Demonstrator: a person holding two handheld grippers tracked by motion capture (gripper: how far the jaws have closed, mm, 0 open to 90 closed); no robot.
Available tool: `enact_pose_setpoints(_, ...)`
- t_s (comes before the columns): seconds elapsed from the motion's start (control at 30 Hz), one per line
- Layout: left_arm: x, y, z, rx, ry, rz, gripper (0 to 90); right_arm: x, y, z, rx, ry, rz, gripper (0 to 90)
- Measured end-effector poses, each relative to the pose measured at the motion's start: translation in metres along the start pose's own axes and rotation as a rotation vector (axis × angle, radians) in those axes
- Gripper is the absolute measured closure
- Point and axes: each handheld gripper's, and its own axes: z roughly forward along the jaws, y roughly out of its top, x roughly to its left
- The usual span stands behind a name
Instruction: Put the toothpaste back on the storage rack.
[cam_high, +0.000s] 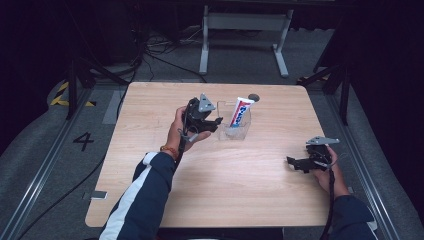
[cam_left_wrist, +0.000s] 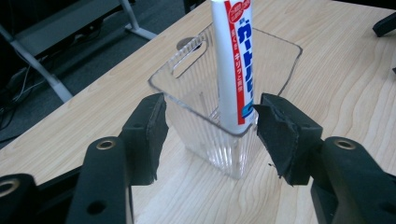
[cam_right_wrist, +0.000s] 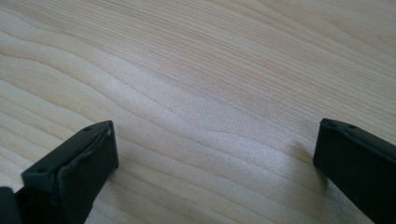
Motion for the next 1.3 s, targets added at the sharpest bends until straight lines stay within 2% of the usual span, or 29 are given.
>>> enact_pose_setpoints(0.03,0.0,-0.001,-0.003,0.009,0.0,-0.003,42.5,0.0,0.0,0.0,0.0,0.0,0.0,0.0)
enact_pose_setpoints(0.1,0.001,-0.004,-0.008,0.036,0.021,0.031,41.3,0.0,-0.001,0.0,-0.001,0.002,-0.001,0.0)
enact_pose_setpoints(0.2,0.0,-0.006,-0.012,0.056,0.026,0.05,39.9,0.0,-0.001,-0.001,0.0,0.006,-0.007,0.0)
enact_pose_setpoints(0.3,-0.001,-0.01,-0.018,0.073,0.034,0.081,37.8,0.0,-0.001,-0.001,-0.001,0.007,-0.011,0.0)
enact_pose_setpoints(0.4,-0.002,-0.014,-0.024,0.081,0.021,0.1,35.4,0.0,-0.002,-0.001,0.0,0.008,-0.012,0.0)
enact_pose_setpoints(0.5,-0.002,-0.019,-0.03,0.093,0.034,0.119,32.1,0.0,-0.002,-0.001,0.0,0.008,-0.012,0.0)
enact_pose_setpoints(0.7,-0.001,-0.029,-0.038,0.115,0.048,0.121,29.4,0.0,-0.002,-0.001,0.0,0.008,-0.013,0.0)
enact_pose_setpoints(0.9,0.0,-0.043,-0.047,0.166,0.097,0.142,23.8,0.0,-0.002,-0.001,0.0,0.009,-0.013,0.0)
enact_pose_setpoints(0.93,0.001,-0.044,-0.048,0.186,0.095,0.139,22.7,0.0,-0.002,-0.001,0.0,0.009,-0.013,0.0)
enact_pose_setpoints(1.03,0.002,-0.048,-0.049,0.206,0.107,0.141,20.8,0.0,-0.002,-0.001,0.0,0.009,-0.013,0.0)
enact_pose_setpoints(1.23,0.005,-0.061,-0.053,0.21,0.116,0.134,20.0,0.0,-0.002,-0.001,0.0,0.009,-0.013,0.0)
enact_pose_setpoints(1.3,0.006,-0.066,-0.054,0.226,0.119,0.145,19.1,0.0,-0.002,-0.001,0.0,0.009,-0.014,0.0)
